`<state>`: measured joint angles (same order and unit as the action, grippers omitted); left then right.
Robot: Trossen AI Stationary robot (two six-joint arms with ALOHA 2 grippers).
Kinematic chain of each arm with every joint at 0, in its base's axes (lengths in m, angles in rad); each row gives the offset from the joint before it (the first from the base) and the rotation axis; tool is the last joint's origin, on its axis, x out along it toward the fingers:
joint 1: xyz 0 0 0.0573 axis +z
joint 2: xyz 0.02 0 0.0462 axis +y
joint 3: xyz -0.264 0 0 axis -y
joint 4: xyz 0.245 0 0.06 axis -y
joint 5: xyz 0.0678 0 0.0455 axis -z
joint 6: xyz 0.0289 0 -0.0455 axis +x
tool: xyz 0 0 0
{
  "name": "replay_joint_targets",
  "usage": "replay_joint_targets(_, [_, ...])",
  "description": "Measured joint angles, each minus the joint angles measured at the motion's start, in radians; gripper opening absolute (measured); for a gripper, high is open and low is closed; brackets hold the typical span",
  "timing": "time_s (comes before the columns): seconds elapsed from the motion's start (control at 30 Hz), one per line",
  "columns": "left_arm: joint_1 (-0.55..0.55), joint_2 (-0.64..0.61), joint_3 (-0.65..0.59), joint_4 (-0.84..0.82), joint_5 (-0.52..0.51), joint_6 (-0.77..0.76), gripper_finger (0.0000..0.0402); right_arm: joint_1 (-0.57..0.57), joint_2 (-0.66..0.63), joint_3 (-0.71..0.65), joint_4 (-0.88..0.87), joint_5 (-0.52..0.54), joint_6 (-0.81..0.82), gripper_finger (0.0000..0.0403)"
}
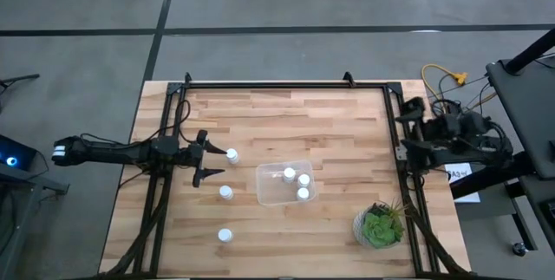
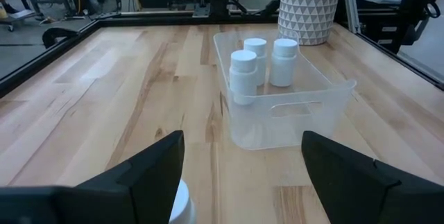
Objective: Pick and place pill bottles into a basket
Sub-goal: Put the white medicine bottle into the transparent bin
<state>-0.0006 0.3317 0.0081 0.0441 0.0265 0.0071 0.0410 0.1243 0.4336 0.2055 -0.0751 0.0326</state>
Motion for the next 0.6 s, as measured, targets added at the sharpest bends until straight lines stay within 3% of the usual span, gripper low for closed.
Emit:
replay_joint_targets(0.23, [0.000, 0.001, 0.000, 0.000, 0.000, 0.000, 0.0274, 0.000, -0.124, -0.113, 0.091, 0.000, 0.016, 0.0265])
replay_joint_targets(0.6, [0.000, 0.000, 0.000, 0.000, 0.000, 0.000, 0.0274, 0.000, -0.111, -0.413, 0.567, 0.004, 0.098, 0.0265])
